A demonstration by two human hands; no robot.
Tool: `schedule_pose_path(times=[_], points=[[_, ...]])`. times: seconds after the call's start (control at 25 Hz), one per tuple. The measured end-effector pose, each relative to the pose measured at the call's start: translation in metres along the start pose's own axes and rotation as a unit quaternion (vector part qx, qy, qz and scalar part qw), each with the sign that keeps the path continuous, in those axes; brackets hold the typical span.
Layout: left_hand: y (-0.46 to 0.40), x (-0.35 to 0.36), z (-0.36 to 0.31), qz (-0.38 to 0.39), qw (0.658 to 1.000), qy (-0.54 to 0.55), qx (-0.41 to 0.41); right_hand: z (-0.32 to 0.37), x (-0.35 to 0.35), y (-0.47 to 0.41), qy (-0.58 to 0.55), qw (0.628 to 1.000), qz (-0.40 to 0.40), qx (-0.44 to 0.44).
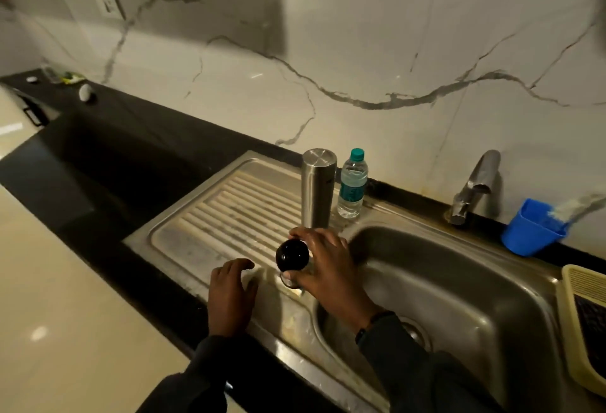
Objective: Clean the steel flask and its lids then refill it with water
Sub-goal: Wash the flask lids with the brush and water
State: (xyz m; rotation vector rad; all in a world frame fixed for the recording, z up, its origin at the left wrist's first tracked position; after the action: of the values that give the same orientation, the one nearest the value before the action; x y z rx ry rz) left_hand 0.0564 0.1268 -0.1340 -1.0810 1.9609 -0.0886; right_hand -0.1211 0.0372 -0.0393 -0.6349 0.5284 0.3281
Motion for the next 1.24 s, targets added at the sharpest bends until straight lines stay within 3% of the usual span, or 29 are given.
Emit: schedule_pose_path(times=[0.12, 0.28, 0.64, 1.0, 1.16, 1.24], points=[[0.013, 0.001, 0.034, 0.067, 0.993, -0.100, -0.008, 0.000, 0.029, 0.001, 0.062, 0.994, 0.054, -0.078], [0.020, -0.004, 0.048, 0.079, 0.985, -0.150, 0.032, -0.005, 0.058, 0.014, 0.123, 0.982, 0.102, -0.103], [0.015, -0.010, 0.054, 0.079, 0.988, -0.132, 0.028, -0.010, 0.081, 0.028, 0.191, 0.960, 0.164, -0.120], [0.015, -0.011, 0.051, 0.103, 0.988, -0.116, 0.008, -0.009, 0.070, 0.023, 0.175, 0.950, 0.235, -0.109], [0.015, -0.012, 0.053, 0.063, 0.995, -0.078, 0.028, -0.008, 0.064, 0.020, 0.136, 0.962, 0.224, -0.079], [0.012, -0.017, 0.048, -0.004, 1.000, -0.021, 0.005, -0.009, 0.056, 0.015, 0.102, 0.979, 0.160, -0.080]])
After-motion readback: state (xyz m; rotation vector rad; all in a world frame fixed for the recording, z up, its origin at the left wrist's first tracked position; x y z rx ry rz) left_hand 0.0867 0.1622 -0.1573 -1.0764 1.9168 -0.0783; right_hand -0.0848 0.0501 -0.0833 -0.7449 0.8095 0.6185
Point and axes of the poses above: each hand's wrist, its own y-axis away from the middle knuckle, its own x-axis out of the palm, z = x × y, the point moved 1 cm from there along -y, towards the middle knuckle, and after that the axes turned 12 degrees about -z, right-handed, at the moved point
